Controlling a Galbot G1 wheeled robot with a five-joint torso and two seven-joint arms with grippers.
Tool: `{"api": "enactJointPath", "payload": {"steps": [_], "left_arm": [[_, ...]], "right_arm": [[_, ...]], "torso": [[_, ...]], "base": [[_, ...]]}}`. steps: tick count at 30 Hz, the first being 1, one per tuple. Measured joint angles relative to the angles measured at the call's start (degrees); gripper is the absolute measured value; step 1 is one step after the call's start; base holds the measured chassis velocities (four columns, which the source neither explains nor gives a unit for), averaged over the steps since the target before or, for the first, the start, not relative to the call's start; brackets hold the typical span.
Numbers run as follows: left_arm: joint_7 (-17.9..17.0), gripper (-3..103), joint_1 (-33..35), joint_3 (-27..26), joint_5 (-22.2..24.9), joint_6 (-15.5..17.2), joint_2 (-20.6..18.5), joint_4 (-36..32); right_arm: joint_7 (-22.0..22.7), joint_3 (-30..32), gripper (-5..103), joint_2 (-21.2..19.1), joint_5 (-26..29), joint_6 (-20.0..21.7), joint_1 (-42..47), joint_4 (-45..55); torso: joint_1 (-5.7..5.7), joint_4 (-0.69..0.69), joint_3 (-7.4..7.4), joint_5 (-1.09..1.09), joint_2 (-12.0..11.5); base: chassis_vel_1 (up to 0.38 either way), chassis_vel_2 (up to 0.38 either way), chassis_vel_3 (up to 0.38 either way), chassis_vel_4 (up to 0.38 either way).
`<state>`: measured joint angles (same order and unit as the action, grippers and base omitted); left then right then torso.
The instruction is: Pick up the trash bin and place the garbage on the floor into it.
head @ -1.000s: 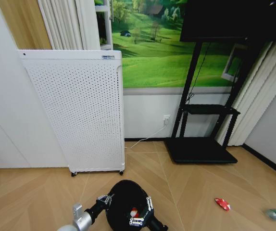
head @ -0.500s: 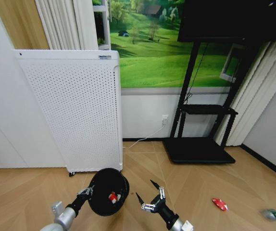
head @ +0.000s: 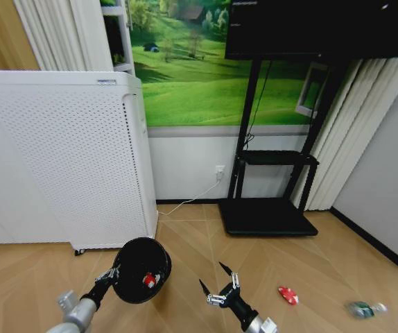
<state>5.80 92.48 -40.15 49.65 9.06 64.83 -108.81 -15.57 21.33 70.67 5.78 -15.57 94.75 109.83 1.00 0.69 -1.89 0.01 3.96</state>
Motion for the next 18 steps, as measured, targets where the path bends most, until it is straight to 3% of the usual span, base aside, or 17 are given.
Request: {"api": "enactJointPath", "payload": {"steps": [10,18], "left_arm": [[-0.1,4,0.2,-1.9,0.1,0.1,0.4,0.3],[-2.5,4,0.5,-3.3,-3.1,-0.3,0.4,1.6]], "right_arm": [[3.1,0.9,100,0.8,-1.9,-2.3,-2.4,-9.3],[7.6,0.1,100,3.3,-7.9,-0.3,-8.3,-22.0]], "torso": [[0.0,0.01,0.0,-0.01,0.0],[-0.01,-0.01,0.01,-0.01,0.0]], "base": [[-0.301,-0.292,0.311,0.276],[0.027,-0.011,-0.004,-0.027]]}}
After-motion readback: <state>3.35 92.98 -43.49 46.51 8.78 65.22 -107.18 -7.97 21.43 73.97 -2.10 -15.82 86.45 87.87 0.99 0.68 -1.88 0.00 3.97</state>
